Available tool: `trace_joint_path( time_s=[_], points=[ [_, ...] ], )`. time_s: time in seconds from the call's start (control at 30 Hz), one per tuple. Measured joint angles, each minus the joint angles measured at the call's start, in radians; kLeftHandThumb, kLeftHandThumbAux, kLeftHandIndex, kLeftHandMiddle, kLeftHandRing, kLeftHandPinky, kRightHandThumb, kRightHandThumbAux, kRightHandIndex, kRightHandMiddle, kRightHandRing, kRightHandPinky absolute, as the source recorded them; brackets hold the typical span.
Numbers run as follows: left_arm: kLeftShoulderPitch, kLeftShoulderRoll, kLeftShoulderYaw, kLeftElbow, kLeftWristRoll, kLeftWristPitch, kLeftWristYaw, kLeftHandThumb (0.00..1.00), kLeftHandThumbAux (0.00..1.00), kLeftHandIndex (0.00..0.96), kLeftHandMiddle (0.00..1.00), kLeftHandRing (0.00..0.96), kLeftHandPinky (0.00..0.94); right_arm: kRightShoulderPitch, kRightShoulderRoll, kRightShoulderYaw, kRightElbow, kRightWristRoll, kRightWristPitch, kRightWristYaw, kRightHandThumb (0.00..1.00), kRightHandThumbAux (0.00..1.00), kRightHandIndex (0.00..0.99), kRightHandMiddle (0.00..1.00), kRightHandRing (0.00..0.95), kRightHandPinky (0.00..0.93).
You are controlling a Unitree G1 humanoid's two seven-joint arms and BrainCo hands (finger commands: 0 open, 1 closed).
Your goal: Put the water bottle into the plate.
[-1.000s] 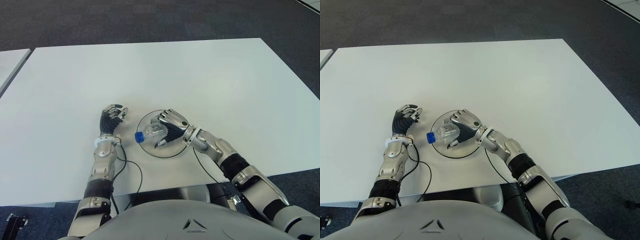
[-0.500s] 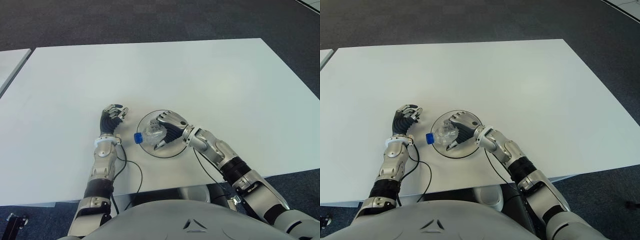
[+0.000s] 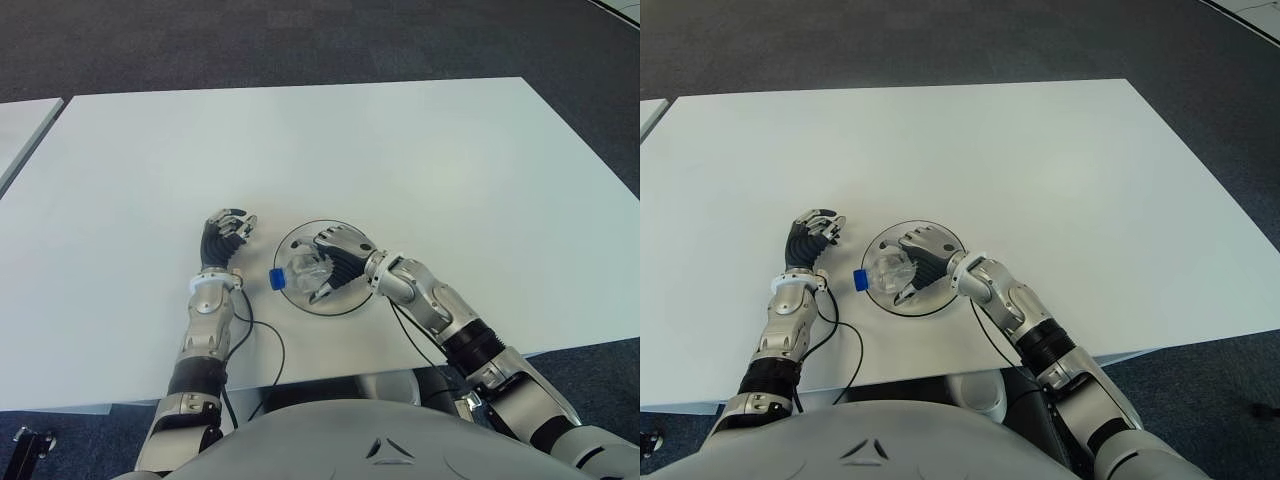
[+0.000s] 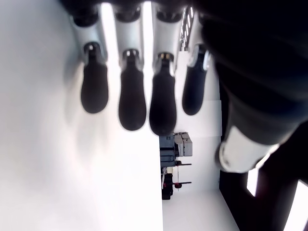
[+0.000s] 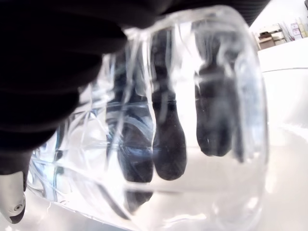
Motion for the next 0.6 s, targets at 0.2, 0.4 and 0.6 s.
trace_joint_path(
  time_s=[0.2,0.4,0.6],
  points=[
    [-0.001,0.000,0.001,0.000,0.000,0.000,0.000,0.707,0.716,0.434,0.641,0.634,0.632,0.007,-0.012,0.003,-0.017,-0.007,0.007,0.002,0.024,0.528,0.000,0.000,0.000,0.001],
    [-0.003,0.000,0.003,0.001,-0.001,0.000,0.000,0.706,0.715,0.434,0.644,0.640,0.638,0.012,-0.023,0.009,-0.017,-0.022,-0.010,-0.032,0.003,0.488,0.000,0.000,0.000,0.000],
    [-0.003,0.002,0.002,0.002,-0.001,0.000,0.000,0.707,0.715,0.434,0.644,0.641,0.632,0.019,-0.030,0.014,-0.002,-0.027,-0.053,-0.092,0.000,0.447,0.000,0.000,0.000,0.000]
  ],
)
